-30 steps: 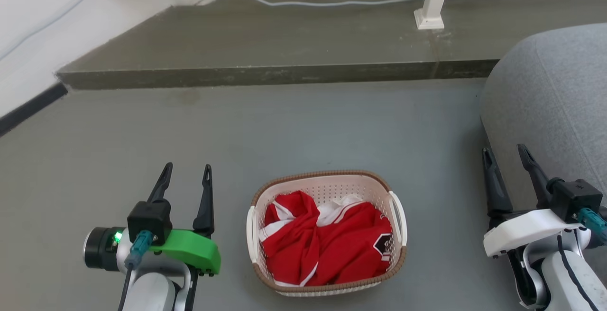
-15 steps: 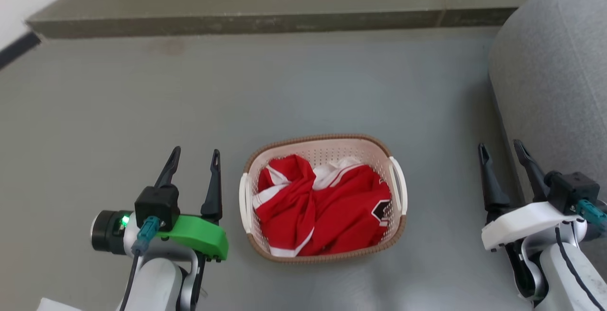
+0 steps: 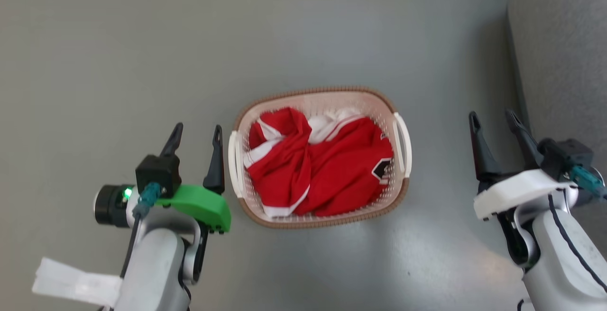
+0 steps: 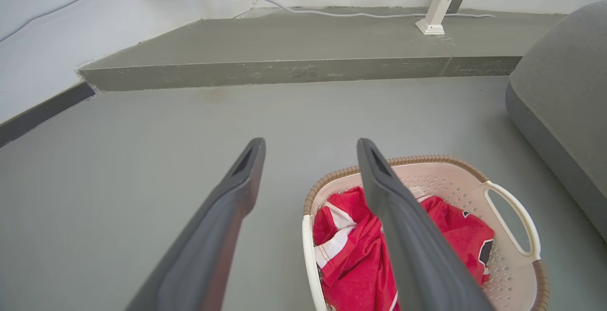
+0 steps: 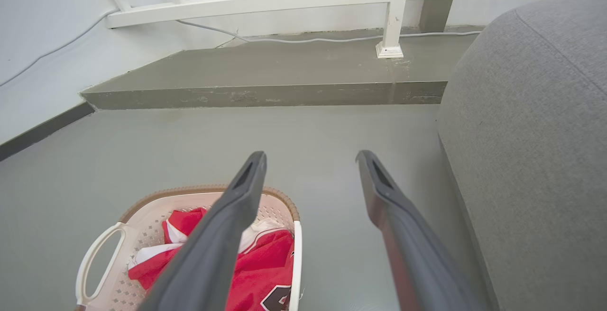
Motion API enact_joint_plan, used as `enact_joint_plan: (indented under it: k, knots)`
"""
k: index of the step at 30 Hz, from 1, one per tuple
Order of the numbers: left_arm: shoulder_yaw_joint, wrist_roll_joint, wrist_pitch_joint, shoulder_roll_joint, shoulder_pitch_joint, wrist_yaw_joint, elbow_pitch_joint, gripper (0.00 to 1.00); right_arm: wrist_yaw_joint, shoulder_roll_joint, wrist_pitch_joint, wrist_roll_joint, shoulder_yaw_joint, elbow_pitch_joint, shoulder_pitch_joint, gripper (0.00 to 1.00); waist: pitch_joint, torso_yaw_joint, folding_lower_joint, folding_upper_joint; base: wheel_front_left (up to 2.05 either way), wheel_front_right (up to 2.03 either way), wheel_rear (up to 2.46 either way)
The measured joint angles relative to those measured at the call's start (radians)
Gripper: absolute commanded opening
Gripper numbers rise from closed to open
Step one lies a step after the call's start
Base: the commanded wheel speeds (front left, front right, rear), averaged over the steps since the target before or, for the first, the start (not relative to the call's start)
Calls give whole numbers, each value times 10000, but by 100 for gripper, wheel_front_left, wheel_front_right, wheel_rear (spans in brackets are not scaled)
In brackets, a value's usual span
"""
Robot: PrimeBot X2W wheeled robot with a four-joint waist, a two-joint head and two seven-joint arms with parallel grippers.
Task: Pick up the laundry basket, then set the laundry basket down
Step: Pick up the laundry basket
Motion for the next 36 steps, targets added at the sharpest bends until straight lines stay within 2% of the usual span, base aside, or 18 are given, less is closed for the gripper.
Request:
enact_joint_plan:
  k: [17, 21, 36]
  knots:
    - [69, -244, 1026, -52, -2726, -445, 1609, 100, 424, 71, 155, -92, 652, 1647, -2674, 100, 2430, -125, 1, 0, 0, 0, 0]
    - [35, -249, 1304, -67, -3545, -704, 2180, 100, 491, 186, 238, -148, 872, 2188, -3502, 100, 3143, -185, 1, 0, 0, 0, 0]
    - [-19, -495, 1499, -90, -4465, -1235, 4151, 100, 658, 499, 226, -203, 1360, 4115, -4728, 100, 4762, -412, 0, 0, 0, 0, 0]
